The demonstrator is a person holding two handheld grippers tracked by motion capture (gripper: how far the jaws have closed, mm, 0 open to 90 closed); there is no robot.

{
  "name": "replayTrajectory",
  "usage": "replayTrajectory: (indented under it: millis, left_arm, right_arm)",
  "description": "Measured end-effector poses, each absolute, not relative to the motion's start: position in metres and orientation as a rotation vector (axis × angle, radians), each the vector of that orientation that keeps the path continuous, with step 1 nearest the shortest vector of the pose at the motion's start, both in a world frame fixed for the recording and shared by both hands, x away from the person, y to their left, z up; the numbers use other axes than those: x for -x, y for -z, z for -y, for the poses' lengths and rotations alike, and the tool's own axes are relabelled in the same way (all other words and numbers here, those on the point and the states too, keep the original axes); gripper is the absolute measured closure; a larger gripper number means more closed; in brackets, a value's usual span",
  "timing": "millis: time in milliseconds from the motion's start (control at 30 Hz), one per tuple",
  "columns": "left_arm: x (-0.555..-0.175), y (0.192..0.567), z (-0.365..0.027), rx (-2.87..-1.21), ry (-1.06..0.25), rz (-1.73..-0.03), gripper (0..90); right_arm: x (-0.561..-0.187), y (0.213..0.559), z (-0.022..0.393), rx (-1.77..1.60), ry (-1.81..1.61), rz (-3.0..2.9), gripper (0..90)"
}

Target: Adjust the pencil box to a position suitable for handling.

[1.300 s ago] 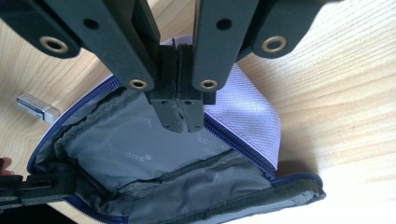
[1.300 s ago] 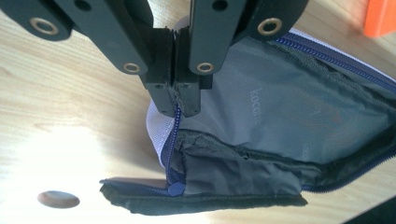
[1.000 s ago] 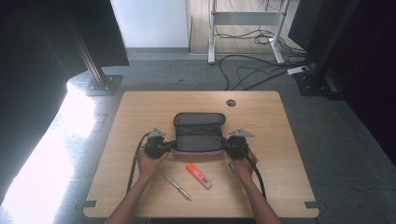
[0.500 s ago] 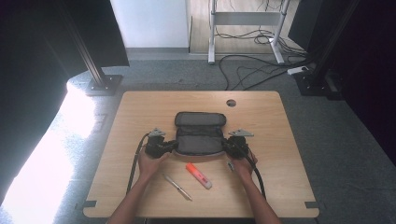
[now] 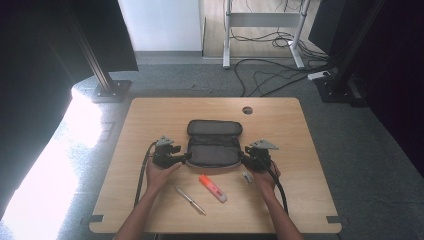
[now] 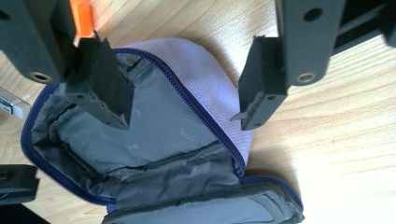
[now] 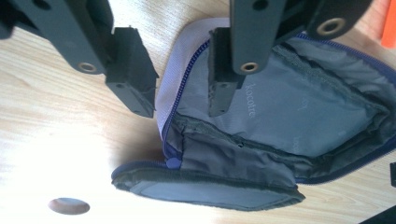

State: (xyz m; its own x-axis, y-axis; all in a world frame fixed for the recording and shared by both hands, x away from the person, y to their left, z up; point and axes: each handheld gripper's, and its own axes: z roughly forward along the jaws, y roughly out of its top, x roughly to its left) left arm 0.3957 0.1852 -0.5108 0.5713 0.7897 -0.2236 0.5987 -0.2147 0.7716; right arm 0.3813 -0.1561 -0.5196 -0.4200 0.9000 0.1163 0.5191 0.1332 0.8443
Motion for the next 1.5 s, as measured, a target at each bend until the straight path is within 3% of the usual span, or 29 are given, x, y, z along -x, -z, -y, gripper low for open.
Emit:
replayTrajectory:
  millis: [500,1067,1500]
  left_arm:
    - [-0.382,0.504,-0.187,-1.937,-0.308,-1.101,32.1]
    - [-0.355,0.509,-0.204,-1.929,-0.285,-1.112,32.2]
    - [-0.324,0.508,-0.217,-1.967,-0.338,-1.073,32.9]
  right_arm:
    - [-0.361,0.517,0.169,-1.293,-1.302,-2.024,48.1]
    - [-0.332,0.526,0.180,-1.258,-1.287,-2.087,45.5]
    - [-0.314,0.535,0.183,-1.249,-1.264,-2.131,44.9]
